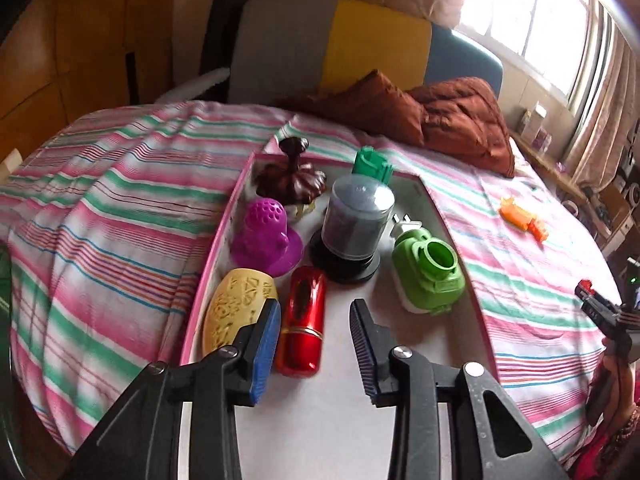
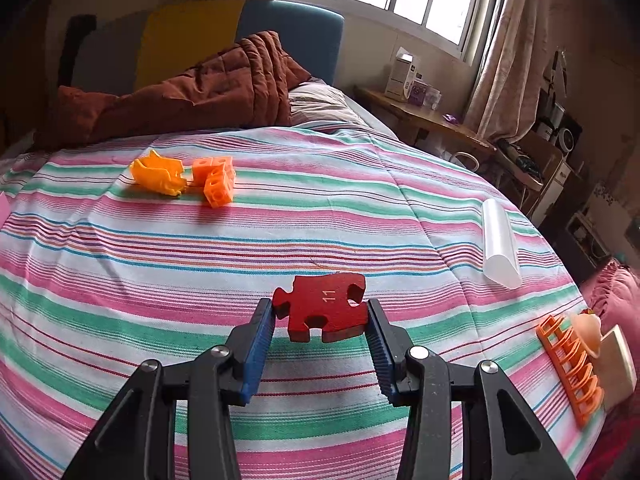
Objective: Organize rigid objects
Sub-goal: 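Lower the red cylinder into the tray and open the left tool, then lower the red puzzle piece into the tray and open the right tool, then withdraw both open tools from the tray toward the orange pieces, then grasp the orange block stack with the right tool, then grasp the orange scoop with the left tool, then carry the orange scoop to the tray with the left tool while the right tool holds the blocks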
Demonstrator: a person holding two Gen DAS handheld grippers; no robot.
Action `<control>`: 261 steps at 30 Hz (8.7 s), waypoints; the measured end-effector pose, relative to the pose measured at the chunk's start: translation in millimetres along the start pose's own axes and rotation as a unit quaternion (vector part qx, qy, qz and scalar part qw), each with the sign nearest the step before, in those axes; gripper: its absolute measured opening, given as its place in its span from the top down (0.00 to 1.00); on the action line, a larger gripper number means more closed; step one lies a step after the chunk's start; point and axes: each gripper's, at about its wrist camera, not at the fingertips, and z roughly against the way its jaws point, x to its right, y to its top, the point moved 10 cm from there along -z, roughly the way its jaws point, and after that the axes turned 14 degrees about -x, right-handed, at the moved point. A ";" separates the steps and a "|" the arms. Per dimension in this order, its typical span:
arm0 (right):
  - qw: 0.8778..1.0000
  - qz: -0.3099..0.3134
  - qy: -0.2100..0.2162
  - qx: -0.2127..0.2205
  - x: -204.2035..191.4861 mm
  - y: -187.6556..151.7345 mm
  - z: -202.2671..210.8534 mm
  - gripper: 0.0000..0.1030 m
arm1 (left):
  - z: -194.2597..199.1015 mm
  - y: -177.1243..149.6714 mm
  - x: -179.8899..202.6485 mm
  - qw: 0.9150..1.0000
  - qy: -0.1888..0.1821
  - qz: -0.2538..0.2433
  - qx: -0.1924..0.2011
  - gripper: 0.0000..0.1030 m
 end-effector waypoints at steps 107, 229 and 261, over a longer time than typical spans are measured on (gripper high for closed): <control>0.958 0.070 0.269 -0.069 -177.6 -70.5 83.2 0.40 | 37.6 -49.4 94.0 0.987 -0.130 -0.098 -0.016 0.65; 0.999 -0.018 0.033 -0.037 -46.0 27.4 -27.1 0.76 | -8.3 -9.8 224.8 0.969 -0.183 -0.155 -0.067 0.75; 1.000 -0.014 0.009 -0.015 -46.3 13.8 -3.5 0.76 | -6.9 -26.2 -6.2 0.994 -0.098 -0.033 -0.039 0.75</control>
